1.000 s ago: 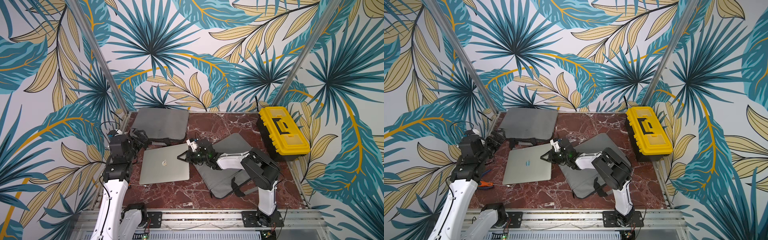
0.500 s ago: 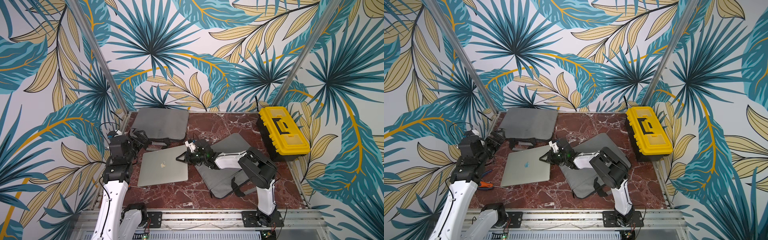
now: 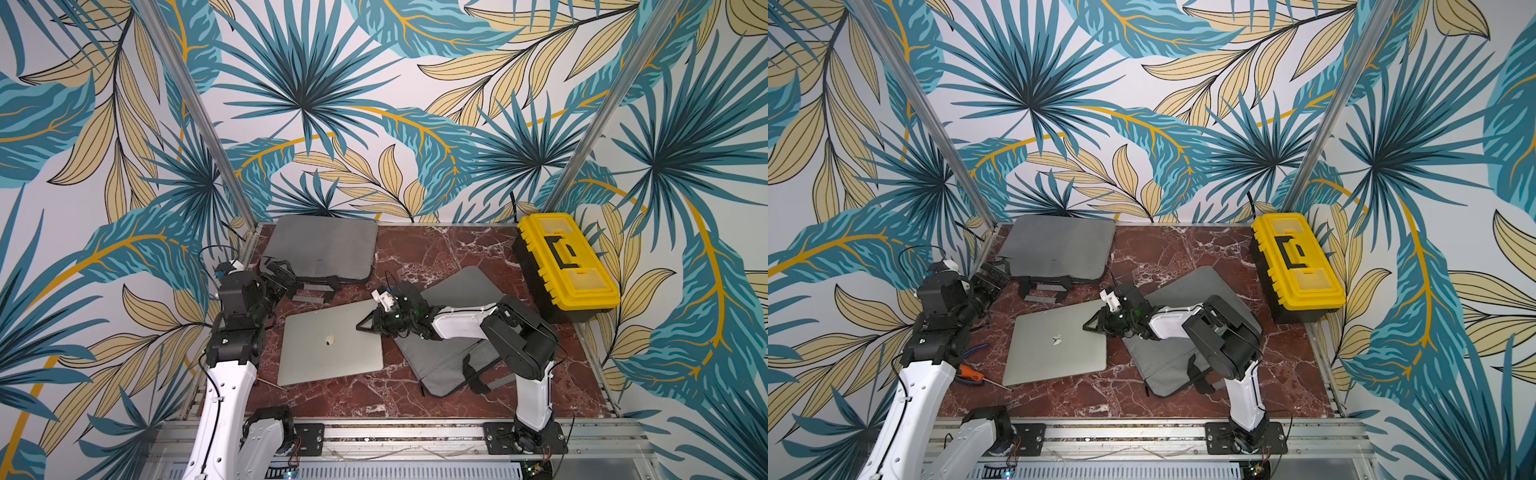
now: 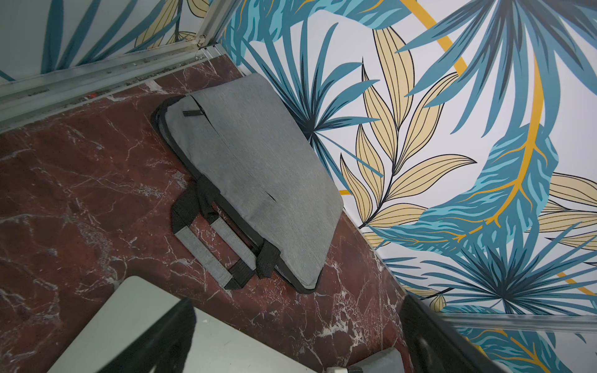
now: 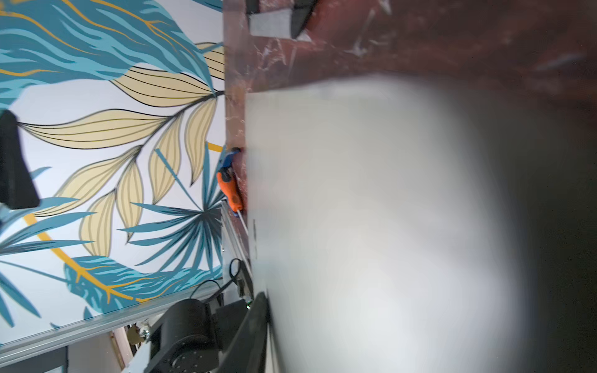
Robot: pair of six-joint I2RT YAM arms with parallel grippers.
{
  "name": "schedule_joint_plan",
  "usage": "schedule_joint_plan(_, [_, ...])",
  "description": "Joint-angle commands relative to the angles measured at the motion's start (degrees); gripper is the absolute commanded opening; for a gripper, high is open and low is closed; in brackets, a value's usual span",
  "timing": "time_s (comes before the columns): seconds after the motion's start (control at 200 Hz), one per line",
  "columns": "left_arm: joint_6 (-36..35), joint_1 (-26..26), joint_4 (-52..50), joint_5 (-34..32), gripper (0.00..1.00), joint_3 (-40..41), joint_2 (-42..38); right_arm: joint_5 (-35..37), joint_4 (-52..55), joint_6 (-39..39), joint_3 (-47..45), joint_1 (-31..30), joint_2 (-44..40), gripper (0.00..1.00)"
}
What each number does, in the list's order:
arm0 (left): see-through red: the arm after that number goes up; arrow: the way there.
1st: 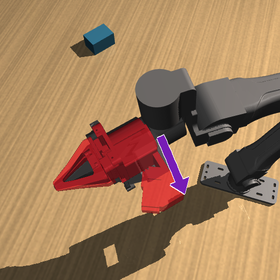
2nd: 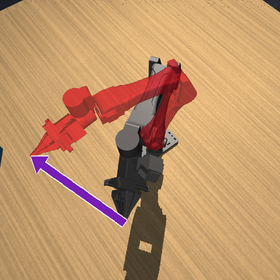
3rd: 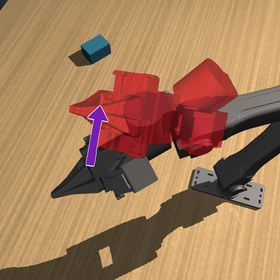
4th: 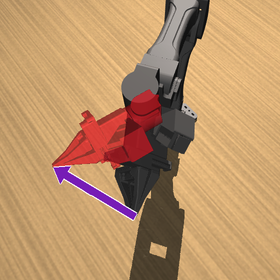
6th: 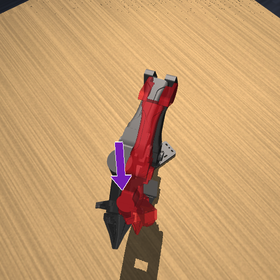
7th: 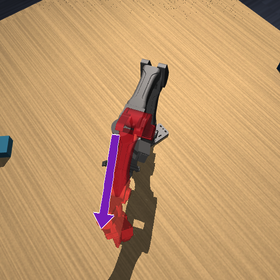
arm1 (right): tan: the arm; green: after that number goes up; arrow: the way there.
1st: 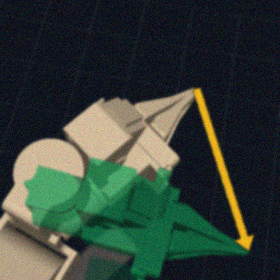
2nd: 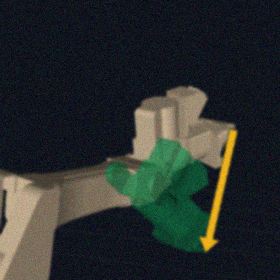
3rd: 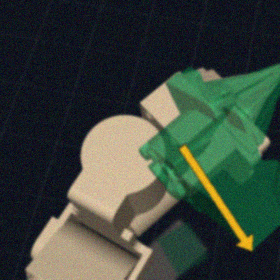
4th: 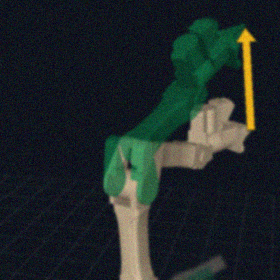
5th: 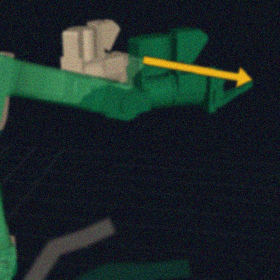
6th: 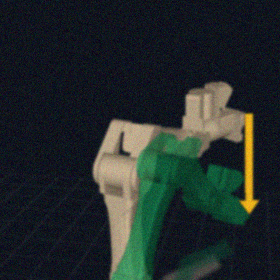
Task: Open the zippered laptop bag and take out the laptop
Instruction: Place the laptop at the center of the board.
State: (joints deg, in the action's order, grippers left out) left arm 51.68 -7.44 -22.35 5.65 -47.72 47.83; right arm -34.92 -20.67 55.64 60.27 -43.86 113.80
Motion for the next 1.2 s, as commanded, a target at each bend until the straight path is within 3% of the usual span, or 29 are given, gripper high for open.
schedule_joint_plan(0.0, [0.17, -0.65, 1.55, 0.54, 1.0, 1.53, 0.04, 2.73, 7.49, -4.51, -1.62, -0.67, 0.17, 0.36])
schedule_joint_plan(0.26, [0.26, -0.72, 1.71, 0.65, 1.0, 2.11, -0.11, 4.68, 9.72, -4.8, -1.91, -0.69, -0.63, 0.53])
schedule_joint_plan(0.556, [0.44, -0.66, 2.23, 0.72, 1.0, 2.63, 0.22, 13.11, 22.12, -8.36, -0.32, -0.53, -3.46, 0.76])
schedule_joint_plan(0.991, [0.4, -0.66, 2.22, 1.62, 1.0, 3.08, 0.33, 24.33, 42.27, -17.13, 5.94, 2.28, -7.36, 0.84])
schedule_joint_plan(1.192, [-0.4, -0.53, 2.68, 8.52, 1.0, 2.66, 2.74, 28.14, 49.93, -20.21, 9.59, 3.22, -12.04, 0.86])
